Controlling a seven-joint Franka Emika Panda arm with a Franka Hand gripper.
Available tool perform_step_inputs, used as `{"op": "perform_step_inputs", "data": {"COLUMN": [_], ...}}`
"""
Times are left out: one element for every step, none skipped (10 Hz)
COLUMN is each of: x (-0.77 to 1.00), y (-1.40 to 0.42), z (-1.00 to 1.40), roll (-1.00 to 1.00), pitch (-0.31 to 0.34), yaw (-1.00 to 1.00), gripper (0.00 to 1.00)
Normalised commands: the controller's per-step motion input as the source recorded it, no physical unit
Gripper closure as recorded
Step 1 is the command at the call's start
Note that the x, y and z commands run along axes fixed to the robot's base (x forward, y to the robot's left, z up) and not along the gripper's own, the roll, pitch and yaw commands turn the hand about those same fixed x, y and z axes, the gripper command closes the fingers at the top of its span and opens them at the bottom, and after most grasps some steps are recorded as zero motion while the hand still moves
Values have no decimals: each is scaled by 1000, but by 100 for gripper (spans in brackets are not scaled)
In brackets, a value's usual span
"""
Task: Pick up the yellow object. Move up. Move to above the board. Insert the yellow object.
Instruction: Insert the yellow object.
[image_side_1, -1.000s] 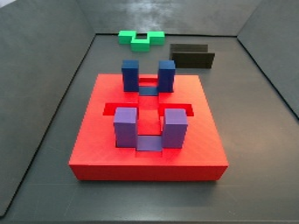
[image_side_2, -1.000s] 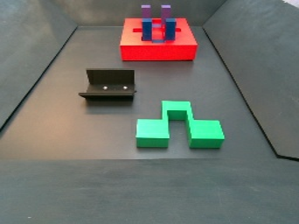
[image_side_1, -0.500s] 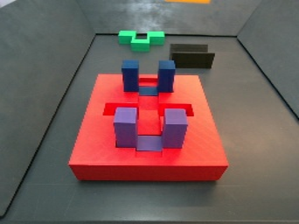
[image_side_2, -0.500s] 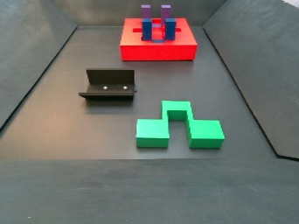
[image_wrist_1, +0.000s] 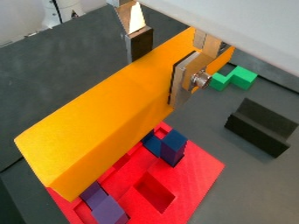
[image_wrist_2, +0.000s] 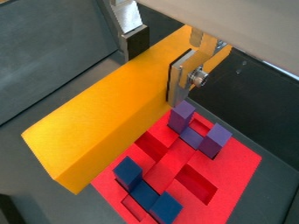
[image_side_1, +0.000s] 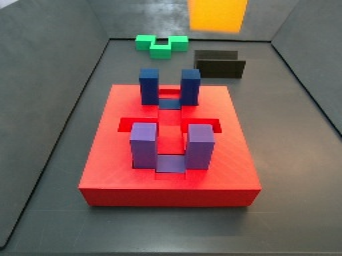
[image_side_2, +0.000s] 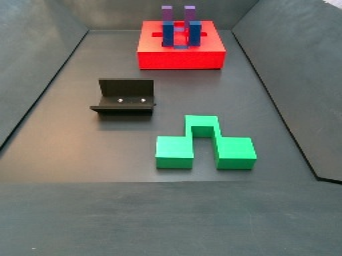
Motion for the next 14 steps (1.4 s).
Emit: {"op": "perform_step_inputs", "data": {"x": [0,0,0,0,0,26,57,103,86,0,0,0,-40,-46], "y": [-3,0,0,0,-20,-46,-51,-37,-11,-17,-34,-54,-54,0], "z": [-211,-214,-249,-297,-466,-597,-620,-640,-580,-514,-497,-466,-374,-329], "roll": [-303,-369,-353,-201,-46,41,120,151,213,269,257,226,136,50], "pitch": [-21,-66,-64,-3,-6,-11,-10,0,0,0,0,0,4,0], "yaw": [-151,-183,-174,-117,-66,0,0,0,0,9,0,0,0,14], "gripper": [100,100,100,100,100,100,100,100,100,100,100,100,100,100]}}
